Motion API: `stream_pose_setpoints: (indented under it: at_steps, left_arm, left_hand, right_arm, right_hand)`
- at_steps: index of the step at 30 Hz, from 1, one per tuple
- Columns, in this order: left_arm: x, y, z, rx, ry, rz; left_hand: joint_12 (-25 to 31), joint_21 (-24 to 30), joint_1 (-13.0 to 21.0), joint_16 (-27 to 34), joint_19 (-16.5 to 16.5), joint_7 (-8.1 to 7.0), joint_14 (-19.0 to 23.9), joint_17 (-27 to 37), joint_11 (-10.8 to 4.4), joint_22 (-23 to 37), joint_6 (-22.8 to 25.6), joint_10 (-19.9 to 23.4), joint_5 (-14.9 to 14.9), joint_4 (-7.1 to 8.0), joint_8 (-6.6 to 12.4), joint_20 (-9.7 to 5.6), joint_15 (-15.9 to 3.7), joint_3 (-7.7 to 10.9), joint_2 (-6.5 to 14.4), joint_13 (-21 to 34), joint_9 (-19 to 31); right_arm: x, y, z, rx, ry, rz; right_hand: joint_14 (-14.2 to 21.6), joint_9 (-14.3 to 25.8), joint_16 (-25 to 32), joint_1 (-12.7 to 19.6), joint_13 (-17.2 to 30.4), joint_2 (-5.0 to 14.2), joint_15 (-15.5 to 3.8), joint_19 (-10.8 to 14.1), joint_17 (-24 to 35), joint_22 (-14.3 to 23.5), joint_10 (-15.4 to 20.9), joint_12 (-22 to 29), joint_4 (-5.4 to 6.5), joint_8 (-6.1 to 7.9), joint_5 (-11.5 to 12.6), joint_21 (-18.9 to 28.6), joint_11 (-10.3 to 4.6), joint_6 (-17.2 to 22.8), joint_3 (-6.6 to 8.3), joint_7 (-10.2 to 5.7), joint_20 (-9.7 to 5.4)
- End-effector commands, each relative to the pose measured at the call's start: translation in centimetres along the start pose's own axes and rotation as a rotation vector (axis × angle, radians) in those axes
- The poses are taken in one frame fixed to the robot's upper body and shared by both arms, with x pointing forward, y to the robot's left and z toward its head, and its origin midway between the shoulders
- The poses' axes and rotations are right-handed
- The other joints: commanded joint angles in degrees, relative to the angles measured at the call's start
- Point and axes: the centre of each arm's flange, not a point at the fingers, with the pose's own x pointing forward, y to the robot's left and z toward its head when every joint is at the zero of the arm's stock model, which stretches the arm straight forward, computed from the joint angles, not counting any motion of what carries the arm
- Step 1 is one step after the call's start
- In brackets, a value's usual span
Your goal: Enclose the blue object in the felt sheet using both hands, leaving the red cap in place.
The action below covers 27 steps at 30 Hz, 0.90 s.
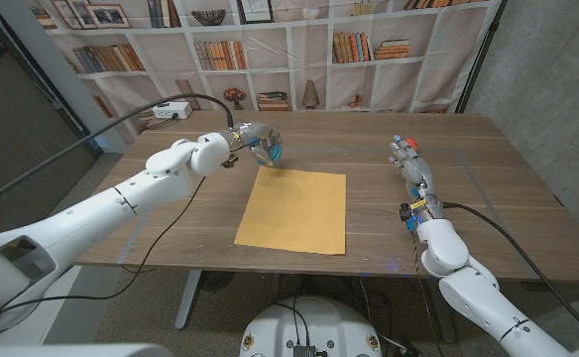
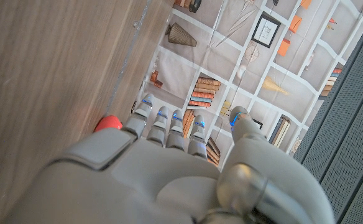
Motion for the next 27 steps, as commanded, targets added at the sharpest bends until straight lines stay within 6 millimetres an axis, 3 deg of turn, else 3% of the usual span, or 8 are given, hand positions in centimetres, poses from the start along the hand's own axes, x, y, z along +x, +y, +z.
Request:
stream_pose_setpoints:
  at_steps: [1,27]
  left_arm:
    - [-0.2,-0.2,2.6,-0.011,-0.112,-0.126]
    - [1.3,-2.4,7.4,-0.051,-0.238,-0.39]
  left_hand:
    - [6.09,0.92,5.58,-0.04,-0.5,5.59,25.76,20.87,-3.7,-0.14,16.26,12.53,0.29,0.45,3.29,-2.7,-15.47,1.03,5.73,17.38,1.83]
    - [5.42,3.83,5.51,-0.55,-0.52,6.23,26.71,22.44,-3.37,-1.51,15.72,13.02,0.58,0.43,3.32,-2.75,-15.44,1.93,5.46,18.49,2.5]
  right_arm:
    - [-1.4,0.3,0.5,-0.025,-0.005,-0.025]
    - [-2.1,0.1,0.1,-0.027,-0.008,-0.037]
  right_hand:
    - [0.26,0.03,-0.19,-0.13,0.31,0.05,0.36,-0.04,0.16,0.17,0.11,0.14,-0.16,0.31,-0.07,-0.02,-0.05,0.64,-0.1,0.1,0.39]
    - [0.28,0.03,-0.39,-0.11,0.32,0.04,0.44,-0.14,0.08,0.16,0.2,-0.04,-0.34,0.12,-0.06,-0.21,0.05,0.61,-0.13,0.0,0.74]
